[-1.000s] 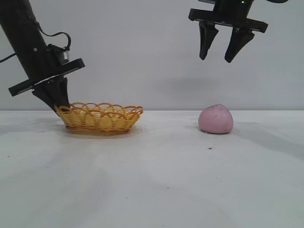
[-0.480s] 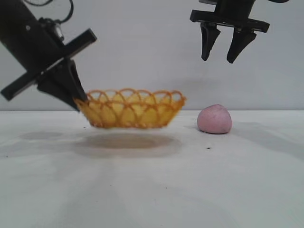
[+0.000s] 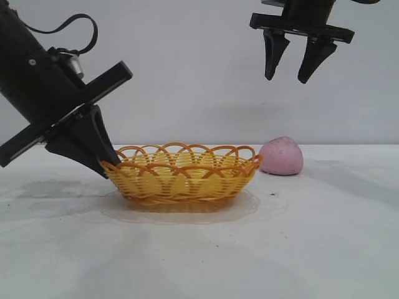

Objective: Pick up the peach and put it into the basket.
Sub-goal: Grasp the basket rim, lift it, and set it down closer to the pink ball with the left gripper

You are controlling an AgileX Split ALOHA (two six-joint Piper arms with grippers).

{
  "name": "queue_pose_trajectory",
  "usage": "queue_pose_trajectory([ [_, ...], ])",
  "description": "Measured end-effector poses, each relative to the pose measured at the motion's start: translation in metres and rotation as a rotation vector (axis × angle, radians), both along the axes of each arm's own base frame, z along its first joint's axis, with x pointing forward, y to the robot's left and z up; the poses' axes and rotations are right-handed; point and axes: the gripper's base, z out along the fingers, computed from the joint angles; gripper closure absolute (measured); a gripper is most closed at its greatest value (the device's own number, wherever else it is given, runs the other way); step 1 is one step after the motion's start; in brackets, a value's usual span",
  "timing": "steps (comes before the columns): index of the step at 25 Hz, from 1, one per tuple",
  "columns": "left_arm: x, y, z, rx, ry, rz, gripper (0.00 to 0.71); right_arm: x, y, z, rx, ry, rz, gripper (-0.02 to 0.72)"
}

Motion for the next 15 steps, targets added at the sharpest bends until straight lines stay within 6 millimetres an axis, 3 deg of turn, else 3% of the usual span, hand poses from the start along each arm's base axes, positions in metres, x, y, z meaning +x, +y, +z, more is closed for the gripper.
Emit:
queue_pose_trajectory([
  [3, -0.002, -0.001, 0.0, -0.006, 0.007, -0.022, 0.381, 0.0, 0.0, 0.0, 0.0, 0.0, 0.0, 0.286],
  [4, -0.002, -0.001, 0.001, -0.003, 0.006, -0.029, 0.34, 0.0, 0.0, 0.0, 0.0, 0.0, 0.0, 0.286],
  [9, -0.004, 0.001, 0.01, 0.016, -0.024, -0.061, 0.355, 0.0, 0.0, 0.0, -0.001, 0.002, 0.0, 0.286],
  [12, 0.0, 0.018, 0.015, 0.026, -0.028, -0.028, 0.355, 0.0, 0.0, 0.0, -0.001, 0.002, 0.0, 0.286],
  [15, 0.006, 0.051, 0.021, 0.026, -0.035, 0.064, 0.355, 0.0, 0.0, 0.0, -0.001, 0.002, 0.0, 0.286],
])
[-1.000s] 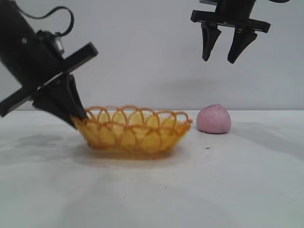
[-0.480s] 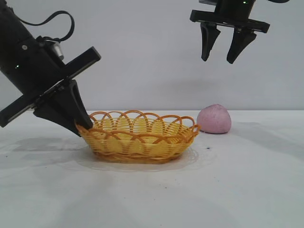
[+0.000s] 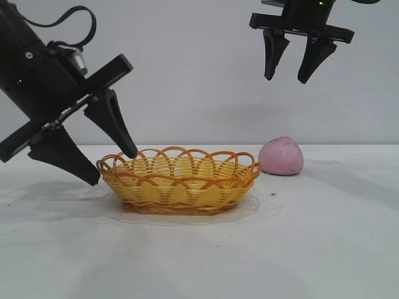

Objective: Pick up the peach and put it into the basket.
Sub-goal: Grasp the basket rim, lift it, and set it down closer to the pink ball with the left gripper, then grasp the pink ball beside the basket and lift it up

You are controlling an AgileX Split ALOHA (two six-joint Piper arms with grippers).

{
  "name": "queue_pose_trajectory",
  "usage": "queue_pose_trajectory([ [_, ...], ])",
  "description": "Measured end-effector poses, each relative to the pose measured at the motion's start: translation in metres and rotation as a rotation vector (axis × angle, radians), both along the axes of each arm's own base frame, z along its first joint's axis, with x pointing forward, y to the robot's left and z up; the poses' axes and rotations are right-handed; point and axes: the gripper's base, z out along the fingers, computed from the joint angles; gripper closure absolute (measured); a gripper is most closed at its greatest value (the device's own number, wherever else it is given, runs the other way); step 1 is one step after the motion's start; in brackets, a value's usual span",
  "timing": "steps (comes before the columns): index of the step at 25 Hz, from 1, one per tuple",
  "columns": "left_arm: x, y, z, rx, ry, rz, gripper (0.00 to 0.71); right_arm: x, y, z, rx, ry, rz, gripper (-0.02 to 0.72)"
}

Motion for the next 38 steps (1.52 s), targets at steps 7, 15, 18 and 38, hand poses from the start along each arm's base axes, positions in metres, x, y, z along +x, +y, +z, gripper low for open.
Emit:
queue_pose_trajectory([
  [7, 0.001, 0.057, 0.029, 0.1, -0.119, 0.051, 0.355, 0.0, 0.0, 0.0, 0.002, 0.001, 0.0, 0.286],
  [15, -0.015, 0.089, 0.019, 0.528, 0.032, 0.007, 0.355, 0.0, 0.001, 0.0, 0.012, 0.003, -0.001, 0.286],
  [18, -0.016, 0.095, 0.023, 0.593, 0.033, 0.035, 0.355, 0.0, 0.001, 0.0, 0.012, 0.003, -0.001, 0.286],
  [38, -0.218, 0.07, 0.151, 0.58, -0.257, 0.053, 0.355, 0.001, 0.002, -0.023, -0.003, 0.09, 0.004, 0.286],
])
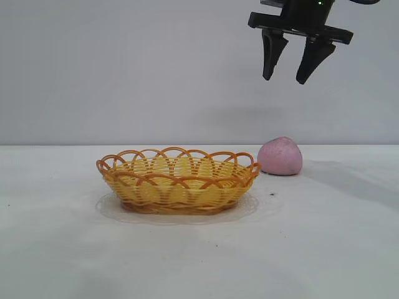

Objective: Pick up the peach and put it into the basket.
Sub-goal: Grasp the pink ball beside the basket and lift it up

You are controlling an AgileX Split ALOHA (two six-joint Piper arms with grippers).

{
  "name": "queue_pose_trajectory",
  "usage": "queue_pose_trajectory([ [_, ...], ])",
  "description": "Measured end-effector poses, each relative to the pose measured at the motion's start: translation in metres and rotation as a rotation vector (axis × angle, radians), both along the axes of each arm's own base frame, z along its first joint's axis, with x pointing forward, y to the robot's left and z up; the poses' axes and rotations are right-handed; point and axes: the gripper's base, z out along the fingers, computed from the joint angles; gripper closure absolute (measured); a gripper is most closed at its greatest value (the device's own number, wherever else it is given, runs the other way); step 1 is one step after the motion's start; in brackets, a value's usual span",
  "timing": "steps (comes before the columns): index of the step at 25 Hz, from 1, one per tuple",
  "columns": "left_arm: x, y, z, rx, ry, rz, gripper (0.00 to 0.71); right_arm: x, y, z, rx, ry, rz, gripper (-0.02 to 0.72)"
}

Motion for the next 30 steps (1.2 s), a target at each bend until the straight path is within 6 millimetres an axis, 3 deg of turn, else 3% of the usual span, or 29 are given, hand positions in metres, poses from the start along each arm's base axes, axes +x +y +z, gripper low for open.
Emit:
queue_pose_trajectory([
  [5, -0.057, 0.011, 0.006, 0.013, -0.079, 0.027, 0.355, 0.0, 0.001, -0.004, 0.001, 0.014, 0.002, 0.286],
  [9, -0.095, 0.016, -0.007, 0.008, -0.153, 0.037, 0.355, 0.0, 0.001, -0.004, 0.003, 0.015, 0.002, 0.286],
  [13, -0.118, 0.019, -0.022, -0.008, -0.235, 0.04, 0.355, -0.001, 0.002, -0.004, 0.014, 0.023, 0.001, 0.286],
  [18, -0.131, 0.02, -0.025, -0.023, -0.33, 0.029, 0.355, -0.001, 0.002, -0.004, 0.017, 0.031, 0.001, 0.286],
  [30, -0.121, 0.017, -0.03, 0.036, -0.398, -0.065, 0.355, -0.004, 0.002, -0.006, 0.01, 0.066, 0.007, 0.286],
])
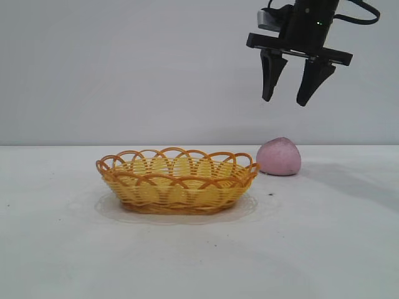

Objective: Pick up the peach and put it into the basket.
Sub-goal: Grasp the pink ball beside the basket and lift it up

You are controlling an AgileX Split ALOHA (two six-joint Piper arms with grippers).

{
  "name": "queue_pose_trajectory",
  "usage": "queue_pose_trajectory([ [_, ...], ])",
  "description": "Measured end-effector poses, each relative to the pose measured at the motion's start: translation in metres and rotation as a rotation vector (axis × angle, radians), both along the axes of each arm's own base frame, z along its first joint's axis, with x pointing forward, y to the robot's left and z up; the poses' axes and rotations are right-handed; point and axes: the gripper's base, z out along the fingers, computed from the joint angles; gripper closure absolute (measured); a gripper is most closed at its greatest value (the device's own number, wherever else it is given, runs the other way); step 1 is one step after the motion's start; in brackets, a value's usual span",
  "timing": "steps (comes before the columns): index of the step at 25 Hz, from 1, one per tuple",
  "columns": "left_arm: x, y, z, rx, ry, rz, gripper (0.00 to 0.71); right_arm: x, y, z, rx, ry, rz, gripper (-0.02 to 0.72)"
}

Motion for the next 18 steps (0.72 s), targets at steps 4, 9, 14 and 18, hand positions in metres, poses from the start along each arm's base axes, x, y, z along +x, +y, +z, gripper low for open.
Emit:
queue_pose_trajectory([
  [4, 0.0, 0.0, 0.0, 0.0, -0.004, 0.0, 0.355, 0.0, 0.0, 0.0, -0.003, 0.002, 0.001, 0.286],
  [9, 0.0, 0.0, 0.0, -0.001, -0.006, 0.0, 0.355, -0.001, -0.001, -0.001, -0.014, 0.015, 0.005, 0.286],
  [14, 0.0, 0.0, 0.001, -0.001, -0.008, 0.032, 0.355, 0.0, -0.001, -0.008, -0.024, 0.03, 0.006, 0.286],
  [18, 0.0, -0.001, 0.001, 0.0, -0.008, 0.067, 0.355, 0.001, -0.001, -0.018, -0.036, 0.056, 0.008, 0.286],
])
